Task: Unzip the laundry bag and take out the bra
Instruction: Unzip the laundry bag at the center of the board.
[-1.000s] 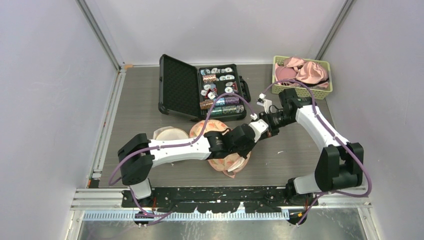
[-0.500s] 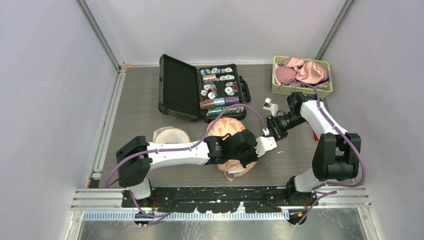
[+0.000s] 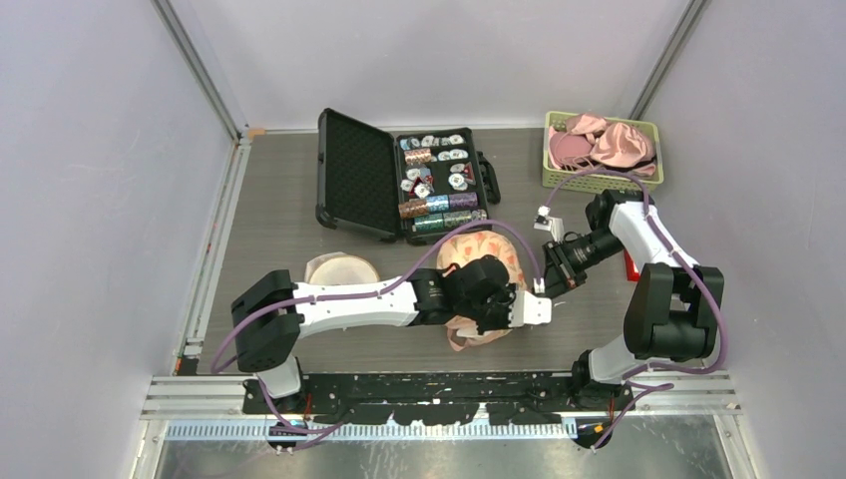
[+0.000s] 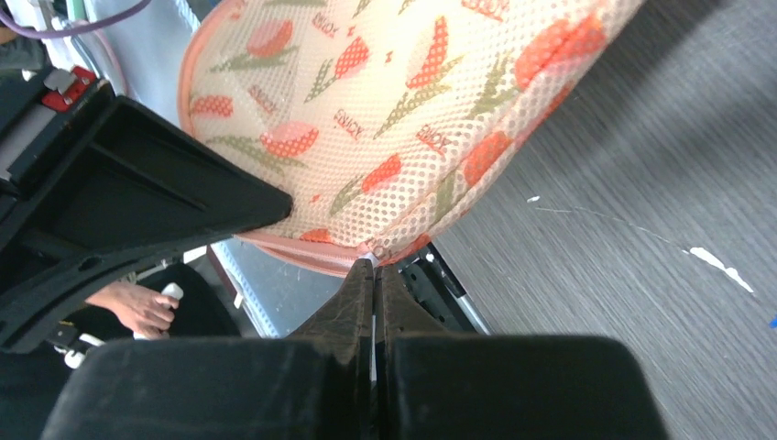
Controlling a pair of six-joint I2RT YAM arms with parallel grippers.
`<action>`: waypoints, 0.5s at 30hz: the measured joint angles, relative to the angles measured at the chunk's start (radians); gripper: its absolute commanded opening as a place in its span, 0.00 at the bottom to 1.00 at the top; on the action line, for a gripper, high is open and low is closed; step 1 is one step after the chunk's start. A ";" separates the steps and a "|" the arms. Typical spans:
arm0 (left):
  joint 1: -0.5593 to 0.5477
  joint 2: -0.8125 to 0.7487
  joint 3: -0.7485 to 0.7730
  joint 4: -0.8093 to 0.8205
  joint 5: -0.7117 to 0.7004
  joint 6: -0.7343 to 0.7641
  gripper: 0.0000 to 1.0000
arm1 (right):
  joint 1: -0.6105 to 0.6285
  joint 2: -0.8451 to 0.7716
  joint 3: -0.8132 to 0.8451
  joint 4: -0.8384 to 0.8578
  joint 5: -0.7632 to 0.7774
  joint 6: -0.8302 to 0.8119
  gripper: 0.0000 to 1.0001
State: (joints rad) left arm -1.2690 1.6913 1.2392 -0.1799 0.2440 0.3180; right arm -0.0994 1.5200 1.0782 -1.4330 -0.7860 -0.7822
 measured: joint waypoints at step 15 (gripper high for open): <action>0.044 0.000 -0.054 -0.020 0.095 0.436 0.00 | 0.004 0.010 -0.035 0.057 -0.027 0.024 0.16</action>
State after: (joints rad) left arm -1.2247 1.6917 1.1851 -0.1997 0.3386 0.7536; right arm -0.0952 1.5299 1.0435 -1.3762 -0.8127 -0.7578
